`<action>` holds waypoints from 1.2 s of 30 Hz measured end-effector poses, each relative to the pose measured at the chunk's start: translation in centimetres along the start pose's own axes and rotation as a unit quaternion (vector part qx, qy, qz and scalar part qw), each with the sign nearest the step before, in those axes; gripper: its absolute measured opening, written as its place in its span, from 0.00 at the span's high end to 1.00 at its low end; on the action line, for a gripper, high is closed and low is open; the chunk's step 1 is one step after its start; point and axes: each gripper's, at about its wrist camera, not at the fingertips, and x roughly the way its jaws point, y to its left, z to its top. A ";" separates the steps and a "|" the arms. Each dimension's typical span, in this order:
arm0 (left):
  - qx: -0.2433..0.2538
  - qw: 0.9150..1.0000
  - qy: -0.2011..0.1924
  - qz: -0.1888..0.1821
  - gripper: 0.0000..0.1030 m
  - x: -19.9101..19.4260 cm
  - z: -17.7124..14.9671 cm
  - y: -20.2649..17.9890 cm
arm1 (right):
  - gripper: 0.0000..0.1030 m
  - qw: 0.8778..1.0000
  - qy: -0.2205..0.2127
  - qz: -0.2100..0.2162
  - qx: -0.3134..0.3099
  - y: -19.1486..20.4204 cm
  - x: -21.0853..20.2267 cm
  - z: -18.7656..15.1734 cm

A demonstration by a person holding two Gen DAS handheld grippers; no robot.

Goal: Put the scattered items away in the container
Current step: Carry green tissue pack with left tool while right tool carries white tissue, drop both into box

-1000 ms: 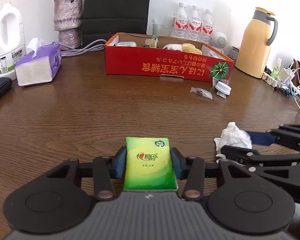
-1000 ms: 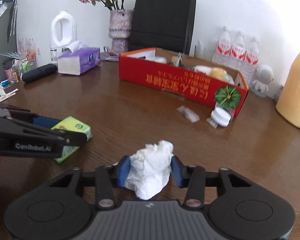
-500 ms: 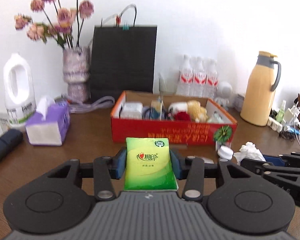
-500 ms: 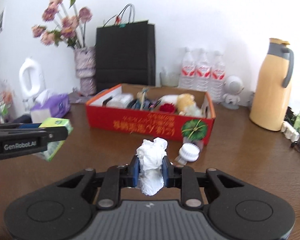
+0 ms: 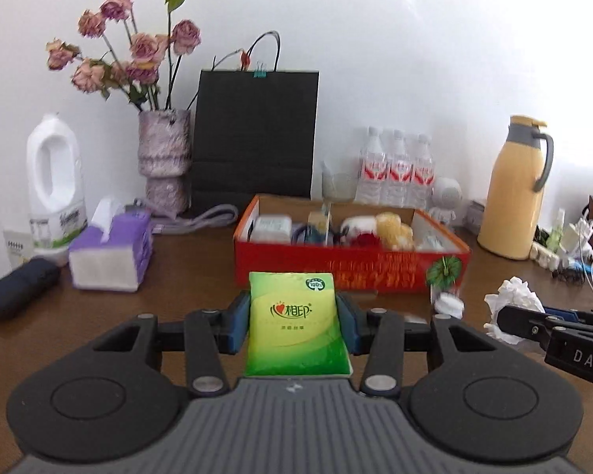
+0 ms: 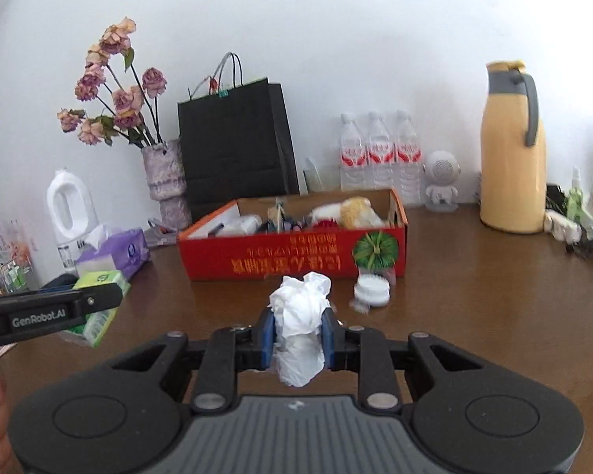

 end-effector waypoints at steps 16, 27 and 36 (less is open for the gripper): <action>0.008 0.995 0.100 -0.019 0.55 20.4 18.8 -2.1 | 0.78 1.000 0.010 -0.002 -0.007 -4.0 18.3 21.0; 0.037 0.906 0.420 -0.049 0.55 34.0 11.9 -1.6 | 0.77 0.915 0.403 -0.003 0.013 -6.6 33.3 17.5; 0.058 0.876 0.475 -0.054 0.53 36.4 8.8 -2.4 | 0.64 0.895 0.442 -0.053 -0.019 -8.0 37.4 11.7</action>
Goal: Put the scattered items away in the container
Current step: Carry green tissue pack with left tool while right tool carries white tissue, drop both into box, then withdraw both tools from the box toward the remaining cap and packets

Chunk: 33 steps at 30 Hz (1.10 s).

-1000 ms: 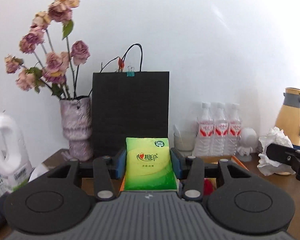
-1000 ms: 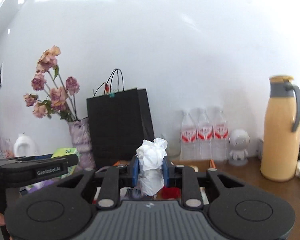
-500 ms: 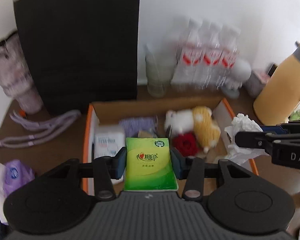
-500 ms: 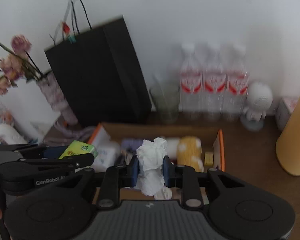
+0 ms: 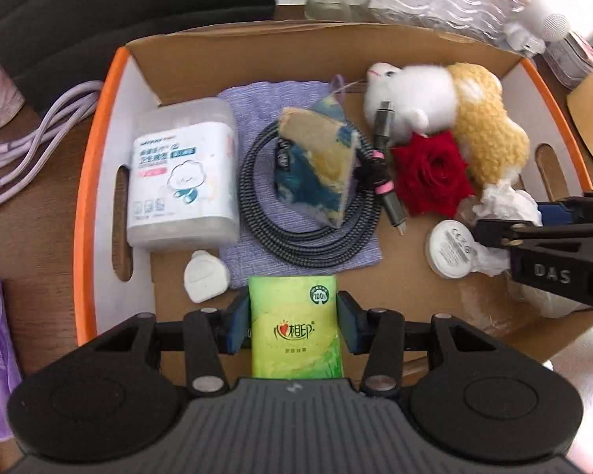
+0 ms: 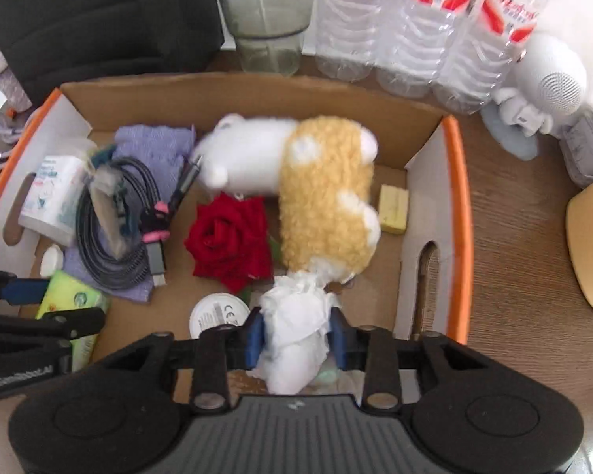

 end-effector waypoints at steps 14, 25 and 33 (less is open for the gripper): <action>-0.035 0.997 -0.063 0.000 0.26 -10.5 1.1 0.9 | 0.45 0.997 -0.069 0.011 0.037 -1.9 -11.1 0.7; -0.039 0.912 -0.399 0.084 0.00 -14.3 -8.0 -1.9 | 0.29 0.938 -0.346 0.022 0.017 0.4 -15.4 -6.8; -0.055 0.888 -0.451 0.067 0.00 -14.1 -11.5 -3.3 | 0.29 0.904 -0.425 0.037 0.017 1.3 -15.2 -10.0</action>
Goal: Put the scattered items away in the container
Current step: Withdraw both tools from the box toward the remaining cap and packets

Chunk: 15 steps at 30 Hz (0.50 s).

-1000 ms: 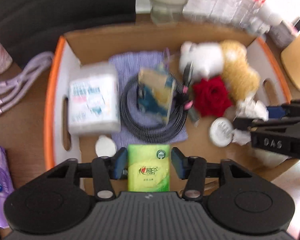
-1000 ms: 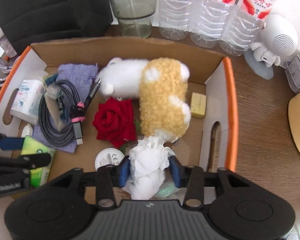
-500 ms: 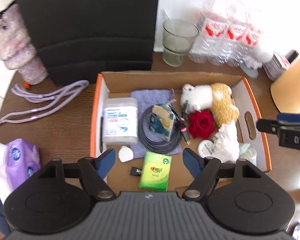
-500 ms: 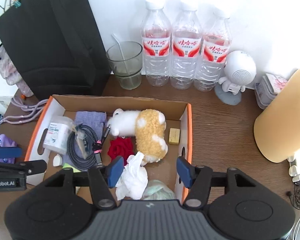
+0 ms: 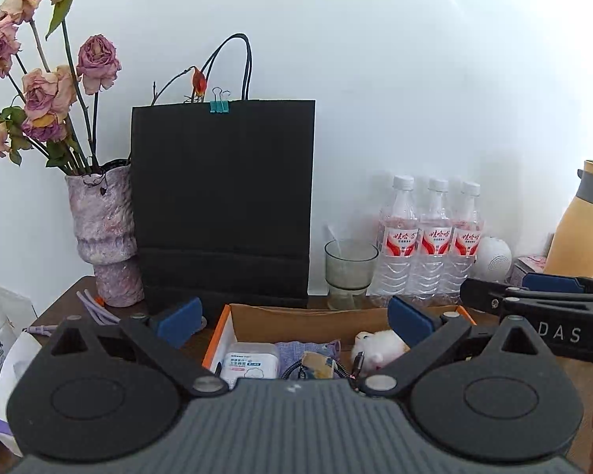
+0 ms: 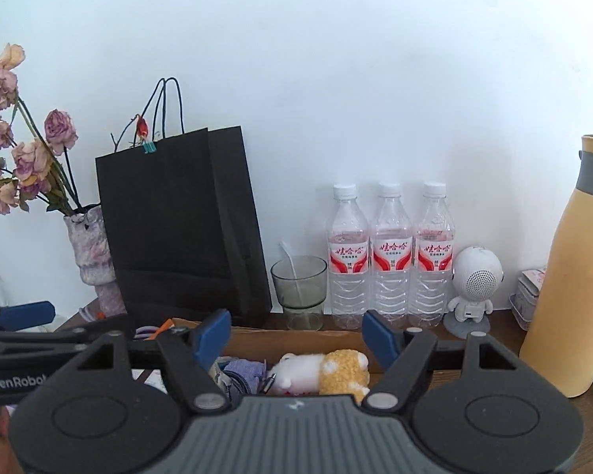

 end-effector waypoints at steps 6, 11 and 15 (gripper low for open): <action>0.007 1.000 0.004 0.007 0.00 -4.0 -2.2 0.3 | 0.29 1.000 -0.015 -0.020 -0.004 1.0 -3.4 -1.8; 0.001 1.000 -0.010 -0.024 0.00 -13.0 -11.7 2.1 | 0.23 1.000 -0.026 -0.001 0.003 1.5 -12.0 -9.4; 0.017 0.999 -0.008 0.039 0.00 -19.3 -19.2 3.0 | 0.13 0.999 -0.023 -0.025 0.018 1.1 -19.7 -16.7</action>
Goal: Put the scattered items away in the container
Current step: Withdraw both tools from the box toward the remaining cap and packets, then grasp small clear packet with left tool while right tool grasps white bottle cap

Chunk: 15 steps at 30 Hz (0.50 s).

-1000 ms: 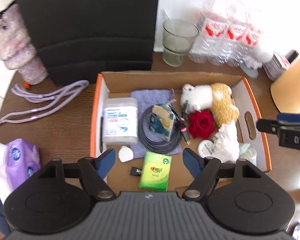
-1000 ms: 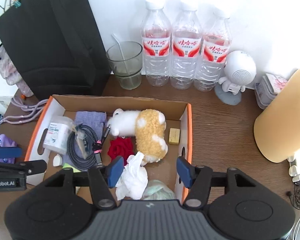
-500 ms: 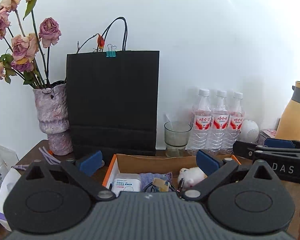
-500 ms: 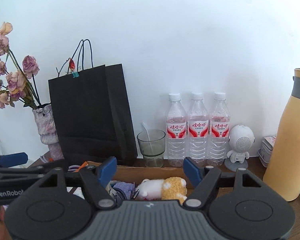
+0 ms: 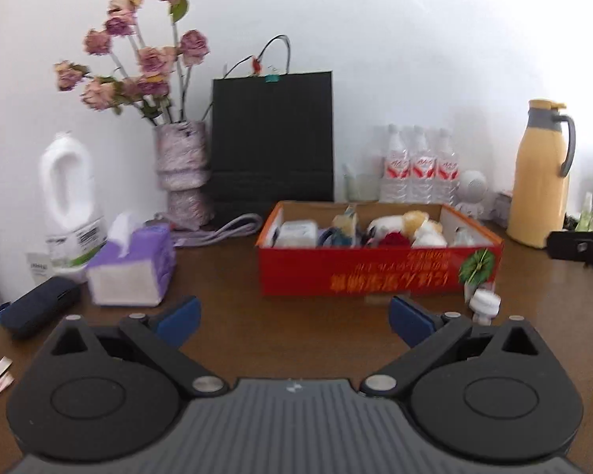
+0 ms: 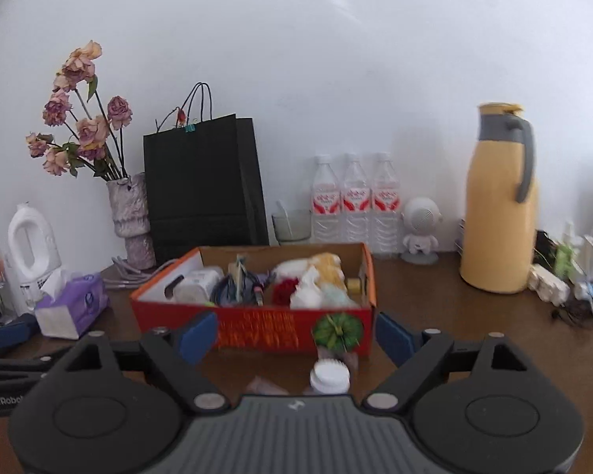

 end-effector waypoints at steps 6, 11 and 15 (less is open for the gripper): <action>0.008 0.999 0.045 -0.019 0.00 -2.2 -3.3 1.1 | 0.15 0.998 0.064 -0.017 -0.006 -0.9 -3.4 -5.4; 0.023 0.997 0.064 -0.046 0.00 2.0 -1.3 -1.3 | 0.23 0.995 0.093 -0.043 0.019 -2.5 2.9 -3.1; 0.068 0.990 0.059 -0.109 0.00 5.2 -0.1 -4.7 | 0.33 0.995 0.097 -0.016 0.009 -2.5 9.6 -0.2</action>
